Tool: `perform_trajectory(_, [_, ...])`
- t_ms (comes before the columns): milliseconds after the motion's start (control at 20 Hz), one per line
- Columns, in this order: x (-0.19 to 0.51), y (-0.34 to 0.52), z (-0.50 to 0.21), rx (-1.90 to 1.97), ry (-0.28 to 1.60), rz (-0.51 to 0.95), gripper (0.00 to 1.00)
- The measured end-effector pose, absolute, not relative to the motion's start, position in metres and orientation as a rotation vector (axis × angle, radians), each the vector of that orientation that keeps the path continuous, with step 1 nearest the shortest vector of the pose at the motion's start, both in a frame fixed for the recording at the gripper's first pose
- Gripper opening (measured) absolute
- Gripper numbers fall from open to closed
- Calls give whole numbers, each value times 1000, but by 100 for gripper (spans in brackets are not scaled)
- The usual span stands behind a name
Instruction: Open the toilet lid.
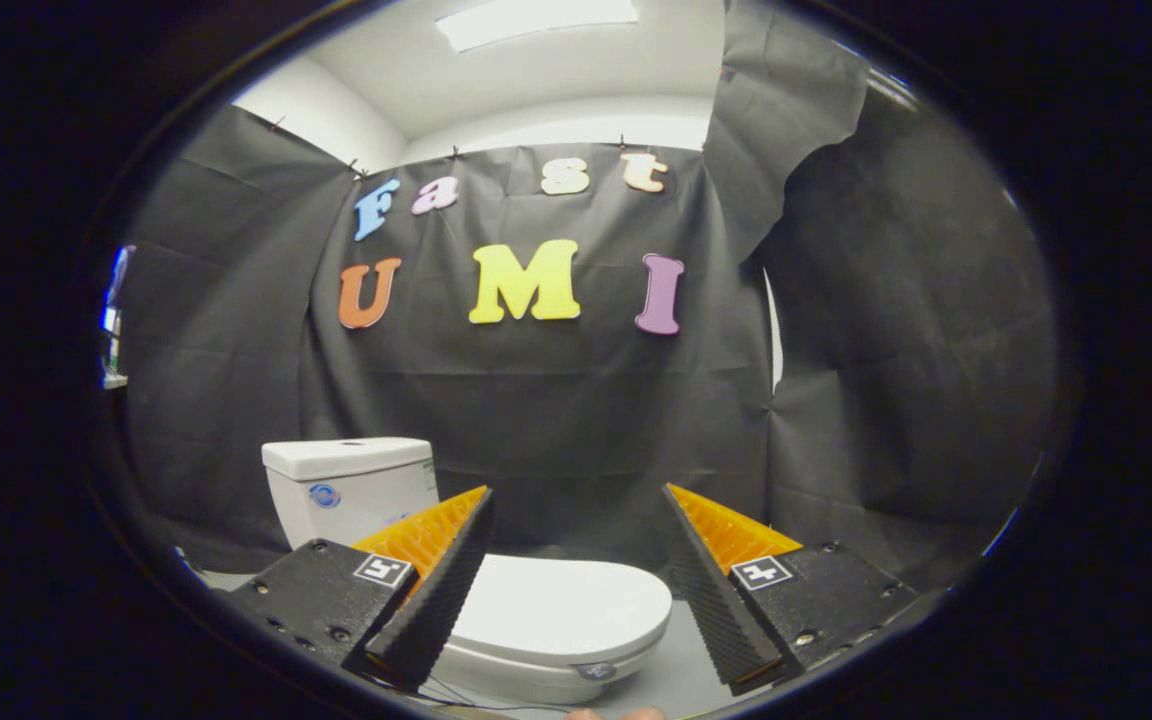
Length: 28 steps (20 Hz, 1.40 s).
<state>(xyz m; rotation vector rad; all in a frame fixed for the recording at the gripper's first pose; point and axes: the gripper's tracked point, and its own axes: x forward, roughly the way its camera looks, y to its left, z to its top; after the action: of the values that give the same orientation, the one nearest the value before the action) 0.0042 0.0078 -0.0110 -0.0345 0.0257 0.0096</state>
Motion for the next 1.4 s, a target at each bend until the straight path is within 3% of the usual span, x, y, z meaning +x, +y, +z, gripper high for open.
perform_trajectory(750, [14,-8,-47,43,136,-49,100])
perform_trajectory(1400, [33,-16,-116,209,464,-120,100])
